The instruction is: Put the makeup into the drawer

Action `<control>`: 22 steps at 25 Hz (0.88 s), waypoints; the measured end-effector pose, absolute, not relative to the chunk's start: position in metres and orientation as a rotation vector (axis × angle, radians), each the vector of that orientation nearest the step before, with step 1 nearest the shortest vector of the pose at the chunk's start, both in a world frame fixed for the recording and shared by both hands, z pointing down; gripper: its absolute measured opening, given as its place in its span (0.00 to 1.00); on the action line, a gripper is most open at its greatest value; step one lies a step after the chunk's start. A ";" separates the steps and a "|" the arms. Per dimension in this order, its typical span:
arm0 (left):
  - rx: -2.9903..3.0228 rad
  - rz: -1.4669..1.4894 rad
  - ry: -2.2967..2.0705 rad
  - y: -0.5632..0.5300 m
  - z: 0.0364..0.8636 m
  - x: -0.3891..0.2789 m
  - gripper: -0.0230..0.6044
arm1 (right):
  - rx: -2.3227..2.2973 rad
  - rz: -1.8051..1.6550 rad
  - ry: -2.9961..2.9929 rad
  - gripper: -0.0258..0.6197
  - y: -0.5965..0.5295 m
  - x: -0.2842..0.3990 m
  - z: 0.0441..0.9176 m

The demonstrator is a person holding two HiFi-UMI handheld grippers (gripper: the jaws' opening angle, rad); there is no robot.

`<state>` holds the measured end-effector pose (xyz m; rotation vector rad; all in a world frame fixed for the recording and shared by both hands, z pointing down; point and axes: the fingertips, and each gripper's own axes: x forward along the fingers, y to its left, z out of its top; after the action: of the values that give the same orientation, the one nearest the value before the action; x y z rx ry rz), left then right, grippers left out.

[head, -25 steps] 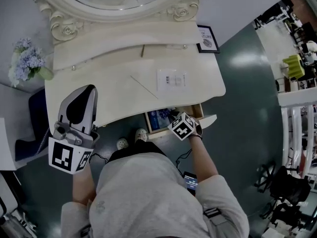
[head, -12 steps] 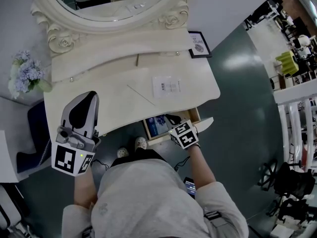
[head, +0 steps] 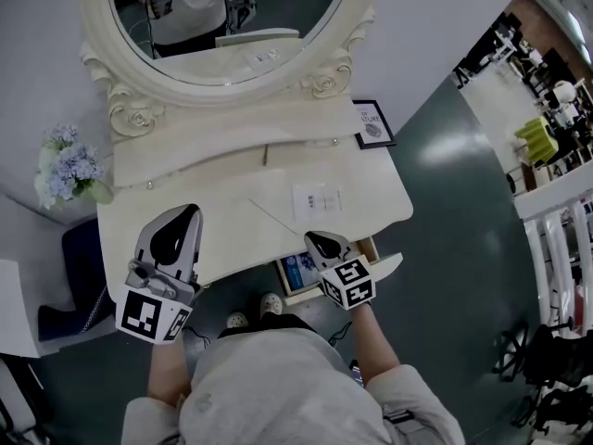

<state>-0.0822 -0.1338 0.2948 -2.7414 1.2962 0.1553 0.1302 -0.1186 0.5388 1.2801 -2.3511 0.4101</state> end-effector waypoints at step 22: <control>-2.662 0.159 1.373 -0.127 0.282 -0.099 0.06 | 1.349 0.220 -2.695 0.08 -0.143 0.087 0.405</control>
<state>-0.0992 -0.1270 0.2820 -2.6618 1.3727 0.1593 0.0867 -0.1431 0.4055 1.3488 -2.6950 0.2196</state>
